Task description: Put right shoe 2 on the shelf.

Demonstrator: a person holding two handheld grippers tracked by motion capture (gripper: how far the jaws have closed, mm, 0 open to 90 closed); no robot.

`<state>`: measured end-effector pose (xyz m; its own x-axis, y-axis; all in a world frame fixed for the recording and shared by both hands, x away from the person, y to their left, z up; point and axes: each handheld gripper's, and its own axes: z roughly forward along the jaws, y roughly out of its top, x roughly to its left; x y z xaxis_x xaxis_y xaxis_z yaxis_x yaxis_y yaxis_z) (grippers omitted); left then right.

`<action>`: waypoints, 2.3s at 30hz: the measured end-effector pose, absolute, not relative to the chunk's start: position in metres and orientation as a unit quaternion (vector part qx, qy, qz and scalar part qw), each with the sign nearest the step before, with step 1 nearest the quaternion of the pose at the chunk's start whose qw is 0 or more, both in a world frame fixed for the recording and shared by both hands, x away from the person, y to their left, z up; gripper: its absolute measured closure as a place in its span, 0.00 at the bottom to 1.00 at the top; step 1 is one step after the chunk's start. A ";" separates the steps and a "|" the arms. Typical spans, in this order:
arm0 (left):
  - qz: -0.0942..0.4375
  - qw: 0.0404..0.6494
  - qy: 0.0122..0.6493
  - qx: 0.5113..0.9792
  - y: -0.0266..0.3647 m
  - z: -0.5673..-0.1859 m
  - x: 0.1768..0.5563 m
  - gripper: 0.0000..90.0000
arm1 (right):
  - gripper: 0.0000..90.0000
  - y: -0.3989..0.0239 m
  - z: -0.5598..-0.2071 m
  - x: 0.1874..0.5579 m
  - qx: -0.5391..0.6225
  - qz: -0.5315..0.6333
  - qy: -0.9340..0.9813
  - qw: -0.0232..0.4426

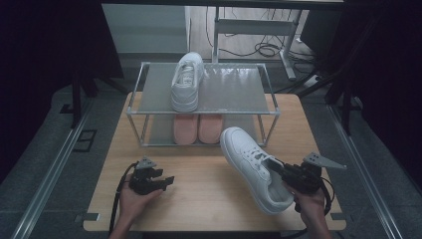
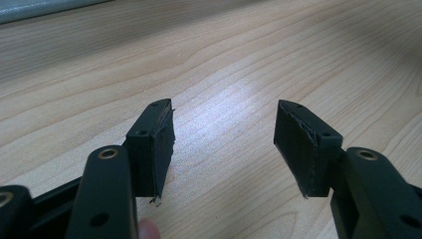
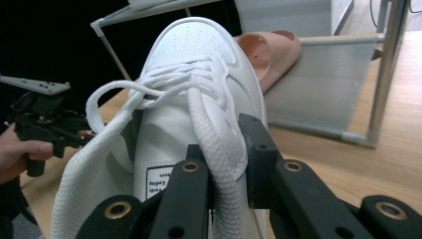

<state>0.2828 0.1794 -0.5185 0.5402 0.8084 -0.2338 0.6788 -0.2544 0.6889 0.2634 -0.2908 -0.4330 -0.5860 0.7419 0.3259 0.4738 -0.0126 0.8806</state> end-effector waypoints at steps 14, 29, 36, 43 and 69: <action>0.085 0.387 0.470 0.789 0.180 -0.519 0.283 0.46 | 0.91 -0.273 -0.416 0.262 0.416 0.582 0.688 0.119; 0.084 0.387 0.471 0.788 0.181 -0.519 0.284 0.46 | 0.91 -0.259 -0.382 0.268 0.396 0.609 0.676 0.123; 0.085 0.388 0.468 0.790 0.182 -0.519 0.284 0.46 | 0.91 -0.256 -0.366 0.279 0.398 0.616 0.667 0.134; 0.083 0.388 0.470 0.788 0.182 -0.519 0.284 0.46 | 0.91 -0.253 -0.351 0.294 0.409 0.614 0.658 0.149; 0.080 0.392 0.475 0.784 0.185 -0.520 0.285 0.46 | 0.90 -0.221 -0.297 0.371 0.457 0.576 0.652 0.186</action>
<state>0.2847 0.1850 -0.5197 0.5362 0.8072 -0.2469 0.6823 -0.2422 0.6898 0.3713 -0.2215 -0.2975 -0.5132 0.8101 0.2834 0.3813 -0.0806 0.9210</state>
